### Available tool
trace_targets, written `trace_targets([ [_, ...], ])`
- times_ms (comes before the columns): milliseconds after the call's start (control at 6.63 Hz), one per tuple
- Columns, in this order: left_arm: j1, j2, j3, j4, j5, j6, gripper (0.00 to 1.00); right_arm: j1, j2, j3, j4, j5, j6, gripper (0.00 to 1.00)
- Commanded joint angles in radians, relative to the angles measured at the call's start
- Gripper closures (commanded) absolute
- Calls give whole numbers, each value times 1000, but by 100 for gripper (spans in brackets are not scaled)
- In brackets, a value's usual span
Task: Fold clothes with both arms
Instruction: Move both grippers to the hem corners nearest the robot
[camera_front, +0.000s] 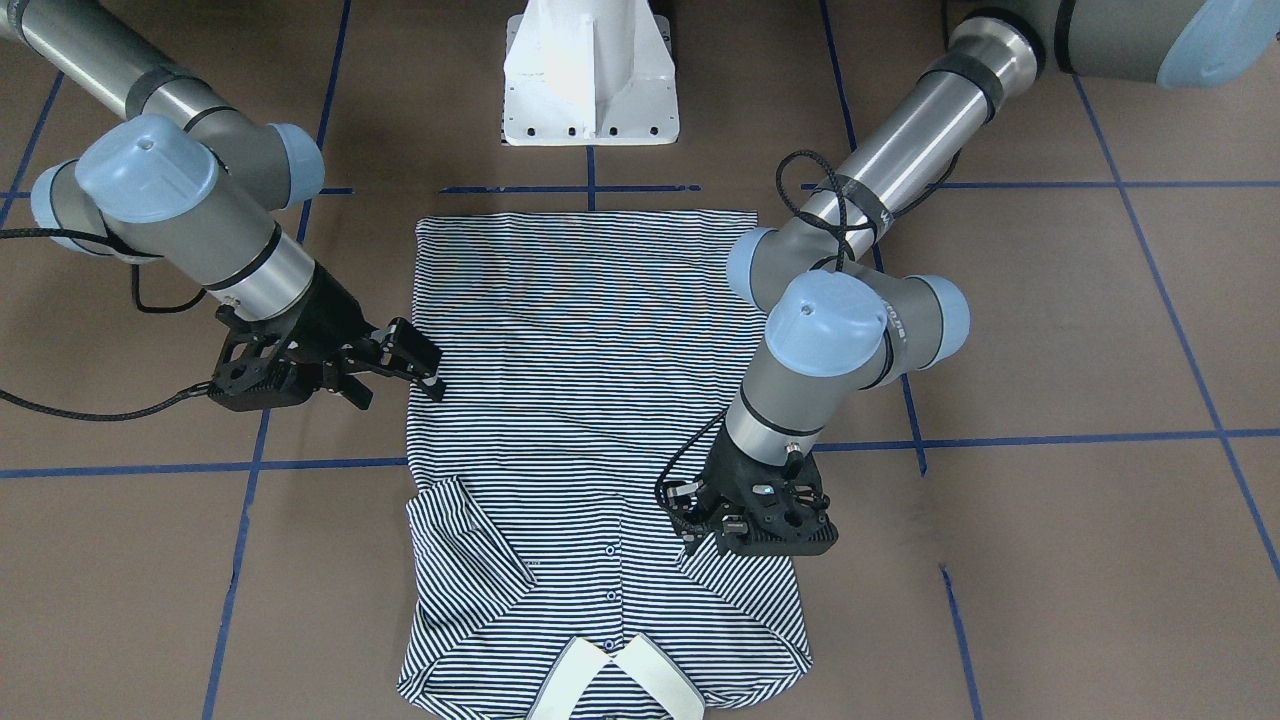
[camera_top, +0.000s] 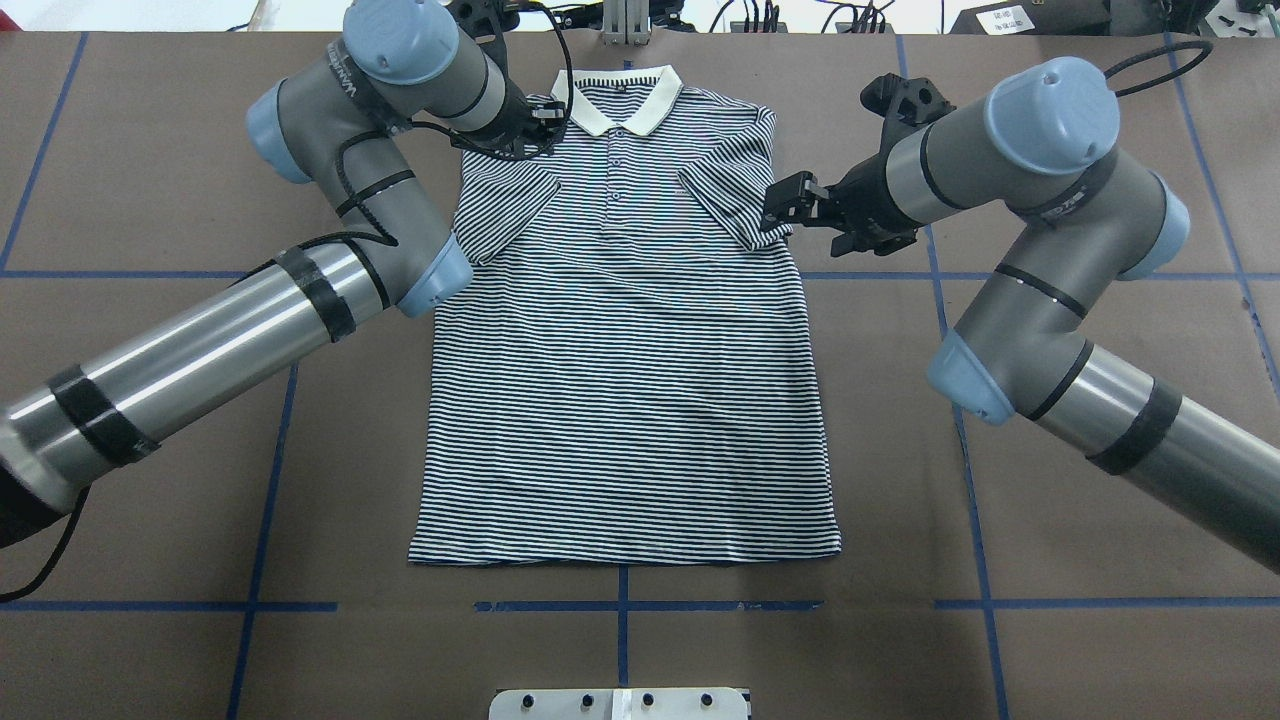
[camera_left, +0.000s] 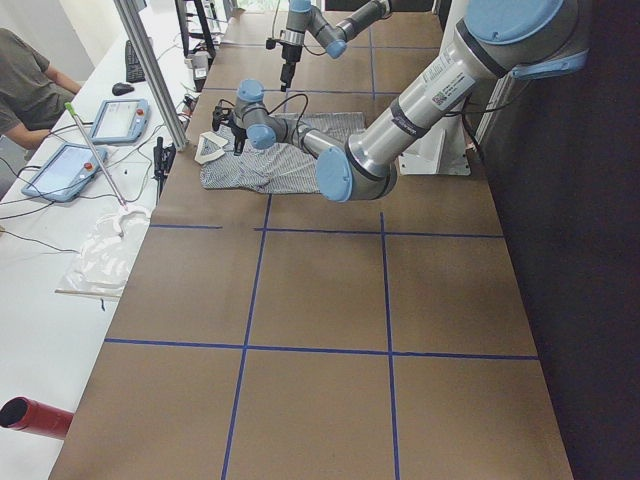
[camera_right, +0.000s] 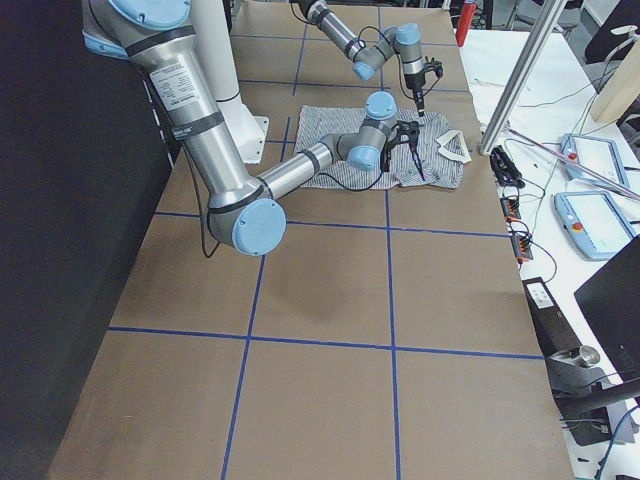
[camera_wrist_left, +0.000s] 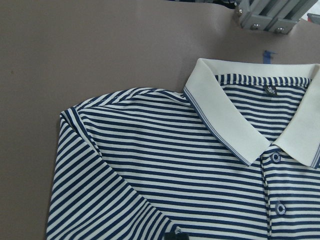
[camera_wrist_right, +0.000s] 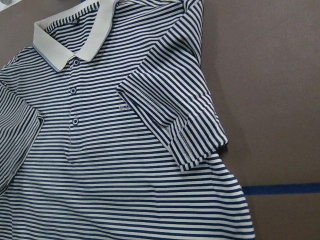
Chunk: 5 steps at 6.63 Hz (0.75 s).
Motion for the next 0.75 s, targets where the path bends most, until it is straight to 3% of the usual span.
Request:
trace_targets([
  [0, 50, 158, -290, 4, -61, -63, 30, -203, -73, 229, -186, -189, 221, 0],
  [151, 56, 215, -372, 4, -69, -78, 30, -350, -139, 381, -367, -355, 330, 0],
  [302, 57, 219, -374, 4, -69, -80, 28, -449, -219, 466, -438, -454, 428, 1],
  [604, 58, 226, -377, 4, -69, -80, 27, -529, -310, 459, -448, -505, 597, 9],
])
